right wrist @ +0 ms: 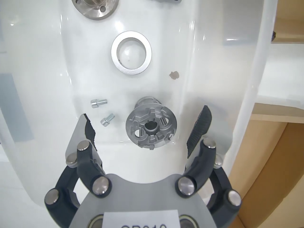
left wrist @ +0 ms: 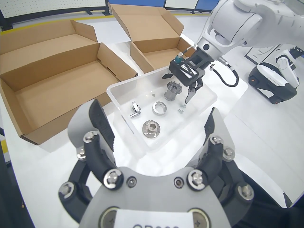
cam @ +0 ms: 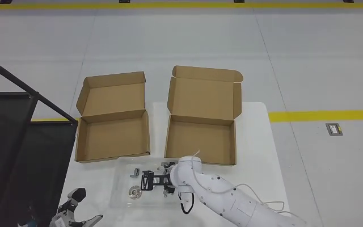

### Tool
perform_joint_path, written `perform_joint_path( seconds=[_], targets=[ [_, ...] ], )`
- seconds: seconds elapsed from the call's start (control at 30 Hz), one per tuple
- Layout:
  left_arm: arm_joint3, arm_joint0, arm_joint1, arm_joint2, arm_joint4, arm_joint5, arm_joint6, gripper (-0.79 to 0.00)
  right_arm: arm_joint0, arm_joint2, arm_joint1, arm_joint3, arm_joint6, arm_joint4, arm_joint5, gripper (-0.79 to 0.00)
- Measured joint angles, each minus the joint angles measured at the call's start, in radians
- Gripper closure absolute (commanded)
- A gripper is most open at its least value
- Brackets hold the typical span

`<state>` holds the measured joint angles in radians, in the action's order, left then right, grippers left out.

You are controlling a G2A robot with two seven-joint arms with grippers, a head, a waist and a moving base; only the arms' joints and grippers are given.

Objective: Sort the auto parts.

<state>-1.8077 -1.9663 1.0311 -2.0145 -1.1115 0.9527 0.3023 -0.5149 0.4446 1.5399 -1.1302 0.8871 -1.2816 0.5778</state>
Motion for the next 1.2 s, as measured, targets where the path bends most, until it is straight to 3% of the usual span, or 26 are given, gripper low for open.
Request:
perform_joint_path(
  seconds=[0.03,0.1,0.17,0.2,0.37,0.5,0.83,1.2],
  targets=[
    [0.000,0.000,0.000,0.000,0.000,0.000,0.000,-0.785,0.004,-0.003,0.006,0.017,-0.003,0.002,0.000,-0.391],
    [0.000,0.000,0.000,0.000,0.000,0.000,0.000,-0.785,0.008,-0.007,0.015,0.040,-0.006,0.003,-0.002,-0.308],
    [0.000,0.000,0.000,0.000,0.000,0.000,0.000,-0.785,0.012,-0.009,0.023,0.062,-0.005,0.002,-0.013,-0.043],
    [0.000,0.000,0.000,0.000,0.000,0.000,0.000,-0.785,0.013,-0.010,0.026,0.068,-0.005,0.000,-0.018,0.000],
    [0.000,0.000,0.000,0.000,0.000,0.000,0.000,-0.785,0.006,-0.003,0.032,0.062,0.003,-0.025,-0.045,0.000],
    [0.000,0.000,0.000,0.000,0.000,0.000,0.000,-0.785,-0.030,0.013,0.018,-0.041,0.025,-0.055,-0.048,0.000],
    [0.000,0.000,0.000,0.000,0.000,0.000,0.000,-0.785,-0.217,0.139,-0.069,-0.552,0.153,-0.184,-0.079,0.000],
    [0.000,0.000,0.000,0.000,0.000,0.000,0.000,-0.785,-0.222,0.144,-0.068,-0.518,0.138,-0.186,-0.093,0.000]
  ],
)
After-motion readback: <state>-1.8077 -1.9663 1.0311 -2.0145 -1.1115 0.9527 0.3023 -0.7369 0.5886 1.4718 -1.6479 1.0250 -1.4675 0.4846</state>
